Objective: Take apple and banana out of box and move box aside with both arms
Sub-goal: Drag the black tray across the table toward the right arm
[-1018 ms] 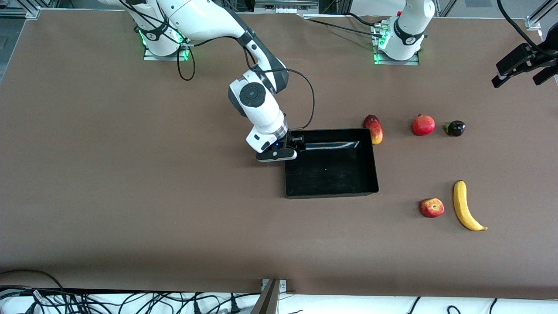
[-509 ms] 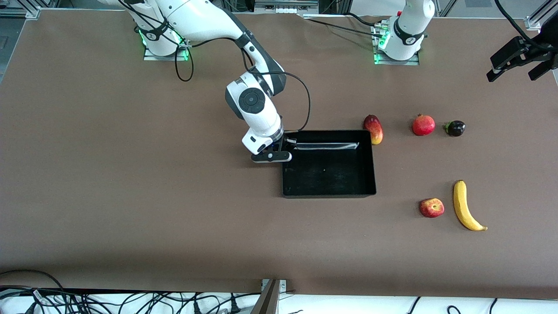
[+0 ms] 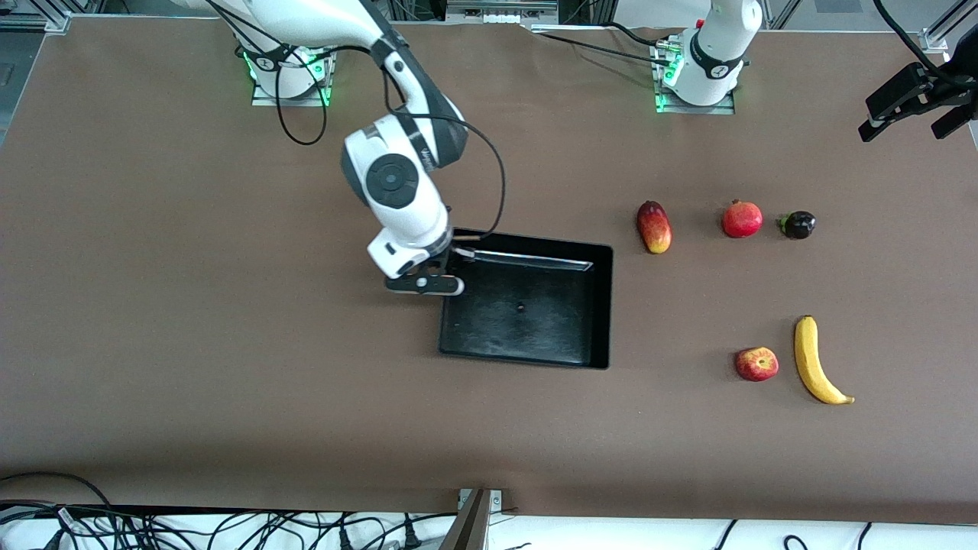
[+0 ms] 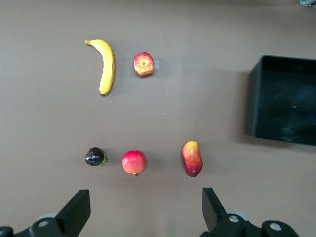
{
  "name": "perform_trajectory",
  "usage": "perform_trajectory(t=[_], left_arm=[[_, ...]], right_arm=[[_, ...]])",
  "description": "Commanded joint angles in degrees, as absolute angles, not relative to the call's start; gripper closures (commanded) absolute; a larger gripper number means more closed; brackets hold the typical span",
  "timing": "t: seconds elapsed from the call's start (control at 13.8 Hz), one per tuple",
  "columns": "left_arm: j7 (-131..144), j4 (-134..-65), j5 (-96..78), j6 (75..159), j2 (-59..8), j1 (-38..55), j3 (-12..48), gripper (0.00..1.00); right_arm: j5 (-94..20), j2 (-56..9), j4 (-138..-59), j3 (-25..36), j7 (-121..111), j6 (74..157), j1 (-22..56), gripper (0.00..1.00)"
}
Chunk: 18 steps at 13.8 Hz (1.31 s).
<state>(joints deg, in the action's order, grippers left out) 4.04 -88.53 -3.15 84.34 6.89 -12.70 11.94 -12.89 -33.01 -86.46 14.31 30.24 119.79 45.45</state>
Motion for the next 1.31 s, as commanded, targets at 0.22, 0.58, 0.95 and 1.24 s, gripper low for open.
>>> perform_trajectory(t=[0.22,0.58,0.95,1.24], left_arm=[[0.62,-89.74,-3.69,83.67,8.26,-12.04,11.25,0.0],[1.14,-89.82,-3.69,83.67,8.17,-12.04,11.25,0.0],[1.14,-89.82,-3.78,83.67,7.82,-11.95,11.34,0.0],[1.14,-89.65,-3.95,82.62,7.65,-12.04,11.6,0.0]], right_arm=[[-14.06,-24.62,-95.25,26.44,11.19,114.52,42.9,1.0],[-18.54,-19.34,-106.34,32.25,-10.76,115.14,34.74,1.0],[-19.94,-18.2,-113.45,33.05,-21.7,115.75,26.29,1.0],[-20.39,-16.88,-120.13,33.05,-27.95,122.33,24.08,1.0]])
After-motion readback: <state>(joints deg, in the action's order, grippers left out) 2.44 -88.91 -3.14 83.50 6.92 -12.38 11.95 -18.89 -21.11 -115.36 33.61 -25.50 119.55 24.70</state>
